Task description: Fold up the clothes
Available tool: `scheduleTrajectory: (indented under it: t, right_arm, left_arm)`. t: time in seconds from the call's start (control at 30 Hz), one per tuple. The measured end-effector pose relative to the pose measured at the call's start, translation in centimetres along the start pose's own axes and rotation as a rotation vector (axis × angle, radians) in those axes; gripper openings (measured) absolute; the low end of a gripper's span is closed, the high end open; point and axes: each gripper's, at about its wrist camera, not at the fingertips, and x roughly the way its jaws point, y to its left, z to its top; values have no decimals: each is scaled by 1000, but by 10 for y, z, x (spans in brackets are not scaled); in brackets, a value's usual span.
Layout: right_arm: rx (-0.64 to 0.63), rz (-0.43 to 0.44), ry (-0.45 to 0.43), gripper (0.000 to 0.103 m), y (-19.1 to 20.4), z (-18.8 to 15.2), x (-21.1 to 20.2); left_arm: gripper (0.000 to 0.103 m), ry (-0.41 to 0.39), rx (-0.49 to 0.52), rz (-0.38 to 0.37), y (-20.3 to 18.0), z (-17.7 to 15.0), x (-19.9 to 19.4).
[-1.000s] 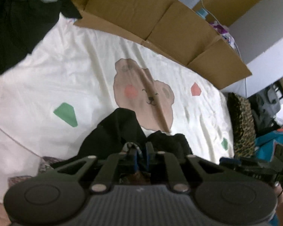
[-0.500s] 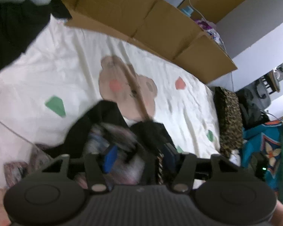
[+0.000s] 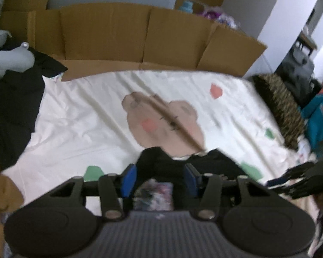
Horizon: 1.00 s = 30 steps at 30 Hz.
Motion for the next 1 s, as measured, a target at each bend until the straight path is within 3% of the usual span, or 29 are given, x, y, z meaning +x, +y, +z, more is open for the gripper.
scheduleTrajectory:
  t: [0.13, 0.23, 0.3, 0.5, 0.63, 1.0]
  right_arm:
    - [2, -4, 9, 41, 1, -2, 4]
    - [1, -1, 14, 41, 3, -3, 8]
    - [-6, -1, 17, 41, 5, -4, 10]
    - [-19, -1, 33, 41, 8, -5, 18]
    - [-18, -3, 35, 41, 10, -4, 20]
    - [-17, -13, 38, 41, 11, -7, 27]
  left_arm:
    - [50, 52, 33, 25, 16, -10, 31]
    - [41, 85, 30, 49, 25, -17, 49]
    - [41, 92, 54, 56, 25, -19, 55]
    - [41, 135, 114, 27, 16, -21, 75]
    - [34, 161, 159, 27, 8, -28, 91]
    - [34, 172, 240, 16, -15, -40, 108]
